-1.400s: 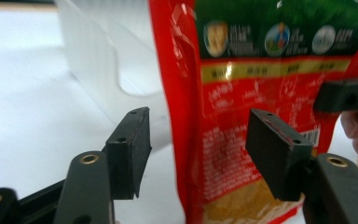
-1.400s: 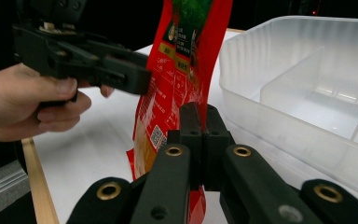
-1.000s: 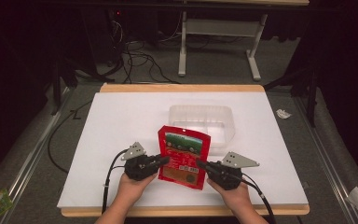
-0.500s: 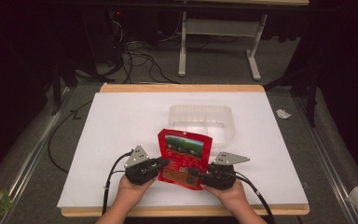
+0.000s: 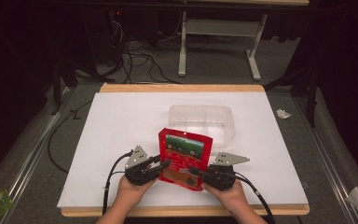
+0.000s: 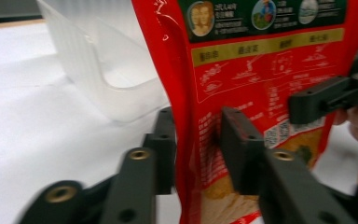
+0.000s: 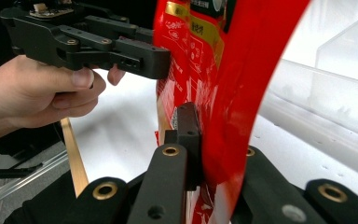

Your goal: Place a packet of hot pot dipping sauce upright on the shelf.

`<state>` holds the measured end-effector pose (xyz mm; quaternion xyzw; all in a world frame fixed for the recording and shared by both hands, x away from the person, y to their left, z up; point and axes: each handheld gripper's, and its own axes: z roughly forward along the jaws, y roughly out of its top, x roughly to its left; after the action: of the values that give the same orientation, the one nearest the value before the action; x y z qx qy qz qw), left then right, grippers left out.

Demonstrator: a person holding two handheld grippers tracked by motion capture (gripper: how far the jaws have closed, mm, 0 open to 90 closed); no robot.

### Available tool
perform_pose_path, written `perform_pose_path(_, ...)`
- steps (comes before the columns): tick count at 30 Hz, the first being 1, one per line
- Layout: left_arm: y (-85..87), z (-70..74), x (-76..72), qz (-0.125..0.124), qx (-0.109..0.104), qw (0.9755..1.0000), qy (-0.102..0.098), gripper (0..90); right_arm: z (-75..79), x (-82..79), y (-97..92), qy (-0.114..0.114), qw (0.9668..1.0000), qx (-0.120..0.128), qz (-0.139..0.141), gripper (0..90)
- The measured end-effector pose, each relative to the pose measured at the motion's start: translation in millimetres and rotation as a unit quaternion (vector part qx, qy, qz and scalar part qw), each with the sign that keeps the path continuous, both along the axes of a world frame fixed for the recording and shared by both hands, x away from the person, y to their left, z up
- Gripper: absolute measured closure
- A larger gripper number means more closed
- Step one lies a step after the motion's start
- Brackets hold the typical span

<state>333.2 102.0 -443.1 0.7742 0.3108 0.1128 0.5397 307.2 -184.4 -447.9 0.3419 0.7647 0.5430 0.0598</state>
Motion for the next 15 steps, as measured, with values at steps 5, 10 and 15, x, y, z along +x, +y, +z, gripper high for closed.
perform_pose_path(5,3.9,1.6,-2.3,0.014,0.011,0.9997,-0.014,53.3,3.6,-2.3,-0.5,-0.006,1.0,0.007,-0.003,89.5)
perform_pose_path(10,7.8,2.7,-4.3,0.022,0.028,0.999,-0.024,46.0,12.3,-5.7,-6.6,-0.023,0.9995,0.013,-0.018,89.7)
perform_pose_path(15,9.4,2.3,-4.3,0.028,0.045,0.9982,-0.028,43.7,17.8,-7.6,-12.8,-0.033,0.999,0.014,-0.028,89.7)
